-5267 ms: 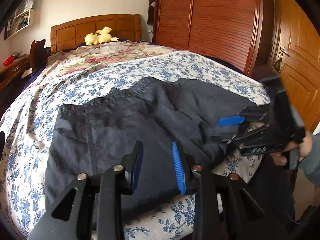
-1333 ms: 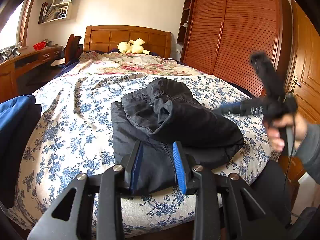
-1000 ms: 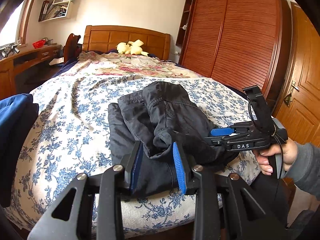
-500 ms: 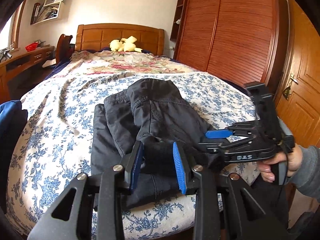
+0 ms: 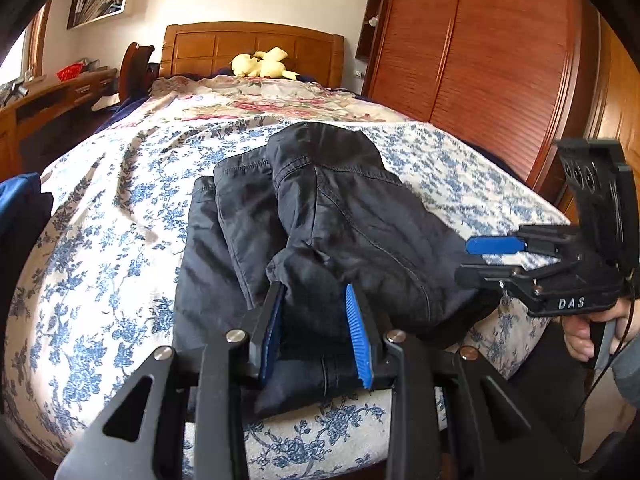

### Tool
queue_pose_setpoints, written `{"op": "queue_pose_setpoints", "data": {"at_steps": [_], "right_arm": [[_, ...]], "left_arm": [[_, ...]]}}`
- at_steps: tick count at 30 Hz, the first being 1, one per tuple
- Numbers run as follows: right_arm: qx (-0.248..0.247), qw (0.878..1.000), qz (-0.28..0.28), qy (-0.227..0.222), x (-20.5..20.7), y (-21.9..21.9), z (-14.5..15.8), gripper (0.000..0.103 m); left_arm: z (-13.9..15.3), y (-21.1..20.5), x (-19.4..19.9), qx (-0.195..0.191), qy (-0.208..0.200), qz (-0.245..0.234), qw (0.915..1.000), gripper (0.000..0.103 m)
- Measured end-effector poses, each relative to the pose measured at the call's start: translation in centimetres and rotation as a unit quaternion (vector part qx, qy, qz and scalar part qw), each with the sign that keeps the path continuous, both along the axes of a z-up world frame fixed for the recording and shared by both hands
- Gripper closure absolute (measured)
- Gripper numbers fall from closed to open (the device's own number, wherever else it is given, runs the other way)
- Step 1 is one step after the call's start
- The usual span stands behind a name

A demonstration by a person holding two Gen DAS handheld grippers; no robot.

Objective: Fold large clothes

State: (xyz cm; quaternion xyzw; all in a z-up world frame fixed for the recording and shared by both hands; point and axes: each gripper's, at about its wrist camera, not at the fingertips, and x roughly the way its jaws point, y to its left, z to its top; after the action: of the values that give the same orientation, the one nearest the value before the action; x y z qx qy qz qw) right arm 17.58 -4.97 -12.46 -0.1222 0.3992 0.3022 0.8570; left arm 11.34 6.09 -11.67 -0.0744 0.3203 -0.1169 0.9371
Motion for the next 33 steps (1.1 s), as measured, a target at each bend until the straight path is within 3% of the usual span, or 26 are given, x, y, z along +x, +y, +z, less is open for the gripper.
{"op": "queue_pose_setpoints", "data": {"at_steps": [2, 3, 4, 7, 17, 27, 33], "right_arm": [[0.003, 1.0, 0.0, -0.001, -0.1, -0.3, 0.1, 0.046], [0.005, 1.0, -0.002, 0.0, 0.0, -0.5, 0.1, 0.046], [0.005, 1.0, -0.003, 0.0, 0.0, -0.6, 0.1, 0.046], [0.008, 1.0, -0.007, 0.003, 0.2, -0.9, 0.2, 0.046], [0.015, 1.0, 0.01, -0.008, -0.1, -0.2, 1.8, 0.046], [0.006, 0.998, 0.052, -0.034, -0.4, 3.0, 2.3, 0.047], [0.0, 0.998, 0.061, 0.003, 0.9, 3.1, -0.2, 0.045]], "left_arm": [[0.1, 0.2, -0.1, -0.009, -0.004, -0.001, 1.0, 0.076], [0.2, 0.2, -0.1, -0.01, -0.006, -0.002, 0.9999, 0.089], [0.3, 0.4, -0.2, -0.011, -0.007, -0.003, 0.9999, 0.094], [0.8, 0.3, -0.8, -0.011, -0.015, -0.011, 0.9998, 0.1], [3.5, 4.1, -3.7, -0.016, -0.078, 0.037, 0.9961, 0.101], [1.8, 7.1, -3.7, -0.006, -0.049, 0.078, 0.9958, 0.101], [0.9, 6.6, -2.9, 0.003, -0.028, 0.071, 0.9971, 0.101]]}}
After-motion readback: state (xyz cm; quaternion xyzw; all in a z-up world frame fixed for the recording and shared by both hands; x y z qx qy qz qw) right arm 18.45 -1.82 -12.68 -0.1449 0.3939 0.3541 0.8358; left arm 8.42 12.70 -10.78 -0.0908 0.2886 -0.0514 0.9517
